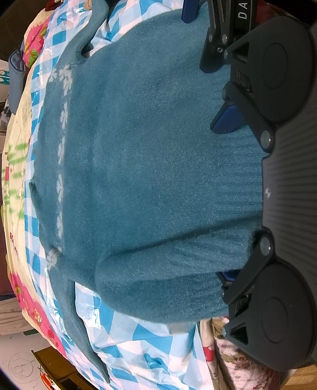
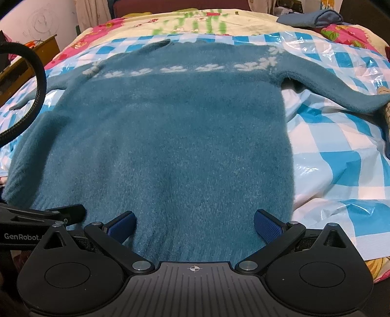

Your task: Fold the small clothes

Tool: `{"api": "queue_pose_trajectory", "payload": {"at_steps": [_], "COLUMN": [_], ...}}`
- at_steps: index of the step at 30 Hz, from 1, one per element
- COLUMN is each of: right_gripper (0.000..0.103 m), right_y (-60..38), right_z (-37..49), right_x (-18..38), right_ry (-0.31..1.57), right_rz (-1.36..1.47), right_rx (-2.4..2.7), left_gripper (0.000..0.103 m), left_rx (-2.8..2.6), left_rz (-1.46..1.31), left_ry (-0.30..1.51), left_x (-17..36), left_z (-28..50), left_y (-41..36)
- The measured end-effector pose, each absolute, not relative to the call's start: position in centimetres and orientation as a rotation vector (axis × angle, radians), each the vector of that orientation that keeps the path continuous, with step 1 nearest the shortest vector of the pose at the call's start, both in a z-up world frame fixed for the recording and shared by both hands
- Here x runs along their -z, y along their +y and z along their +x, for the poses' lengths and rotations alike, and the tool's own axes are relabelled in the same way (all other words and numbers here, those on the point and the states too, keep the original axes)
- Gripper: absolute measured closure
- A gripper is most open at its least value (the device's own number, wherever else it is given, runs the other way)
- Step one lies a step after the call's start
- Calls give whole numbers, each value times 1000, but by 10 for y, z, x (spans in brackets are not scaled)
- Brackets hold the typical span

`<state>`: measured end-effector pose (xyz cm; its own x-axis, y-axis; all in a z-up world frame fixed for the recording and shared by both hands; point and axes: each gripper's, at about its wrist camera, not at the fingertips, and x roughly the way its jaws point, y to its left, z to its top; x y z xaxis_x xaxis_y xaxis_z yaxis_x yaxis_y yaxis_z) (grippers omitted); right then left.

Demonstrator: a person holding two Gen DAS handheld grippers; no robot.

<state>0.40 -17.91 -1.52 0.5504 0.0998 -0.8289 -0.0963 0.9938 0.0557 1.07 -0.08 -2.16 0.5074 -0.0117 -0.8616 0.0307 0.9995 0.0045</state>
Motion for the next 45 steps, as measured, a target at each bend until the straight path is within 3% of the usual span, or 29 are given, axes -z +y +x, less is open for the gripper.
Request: {"api": "queue_pose_trajectory", "payload": {"at_steps": [45], "right_gripper": [0], "right_y": [-179], "right_z": [-2], "right_x": [-7], "right_ry": [1003], "right_rz": [38], "right_rx": [-116], "left_gripper": [0], "left_rx": [-13], "left_rz": [75], "left_ry": [994], "left_x": [-6], "left_z": [-5], "left_y": [-6]}}
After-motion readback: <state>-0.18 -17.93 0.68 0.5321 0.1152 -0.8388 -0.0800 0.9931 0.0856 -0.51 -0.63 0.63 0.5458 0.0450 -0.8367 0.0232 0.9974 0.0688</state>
